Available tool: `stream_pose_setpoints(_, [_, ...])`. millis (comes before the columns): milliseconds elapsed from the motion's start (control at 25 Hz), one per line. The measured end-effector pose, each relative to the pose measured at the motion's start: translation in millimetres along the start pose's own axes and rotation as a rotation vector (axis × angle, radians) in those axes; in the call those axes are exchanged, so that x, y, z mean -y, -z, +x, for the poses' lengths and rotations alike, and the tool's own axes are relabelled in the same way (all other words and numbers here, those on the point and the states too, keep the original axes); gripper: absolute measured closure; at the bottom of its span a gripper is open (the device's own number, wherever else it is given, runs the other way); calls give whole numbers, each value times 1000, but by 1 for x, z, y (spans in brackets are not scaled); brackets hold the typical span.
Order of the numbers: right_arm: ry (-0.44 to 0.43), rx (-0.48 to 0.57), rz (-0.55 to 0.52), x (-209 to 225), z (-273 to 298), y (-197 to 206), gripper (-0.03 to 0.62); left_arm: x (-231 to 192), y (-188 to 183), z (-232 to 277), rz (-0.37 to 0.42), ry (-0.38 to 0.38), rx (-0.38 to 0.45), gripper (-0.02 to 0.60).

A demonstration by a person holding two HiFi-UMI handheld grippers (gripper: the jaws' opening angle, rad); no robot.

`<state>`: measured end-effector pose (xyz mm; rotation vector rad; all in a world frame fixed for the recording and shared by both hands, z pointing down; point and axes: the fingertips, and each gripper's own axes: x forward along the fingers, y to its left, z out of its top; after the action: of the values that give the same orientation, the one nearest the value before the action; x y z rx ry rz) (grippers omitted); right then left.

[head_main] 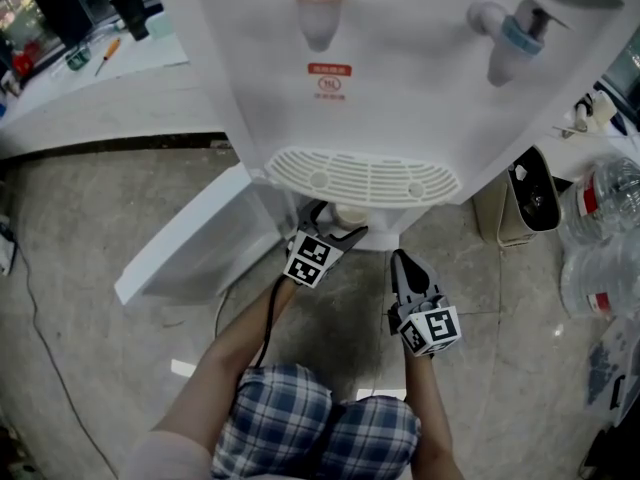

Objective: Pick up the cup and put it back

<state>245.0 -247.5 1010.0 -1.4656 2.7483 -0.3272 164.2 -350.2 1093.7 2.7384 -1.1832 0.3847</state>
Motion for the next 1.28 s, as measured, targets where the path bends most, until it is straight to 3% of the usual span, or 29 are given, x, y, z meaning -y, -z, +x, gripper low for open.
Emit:
stream_pose_setpoints(240, [6,4,14,3,1,3,577,-2,16,16,11,13,-49,149])
stream_pose_setpoints(480, [11,4,31,5,3,6,577,3,14,25,28,30,-48,152])
stream_pose_setpoints(1040, [19,-10,27,4,3,11,577,-9,16,22,32,-37,-60,158])
stream_pose_setpoints(1280, [20,-25,23,2,3,14,577,-6,1,8,53,-18,-33,158])
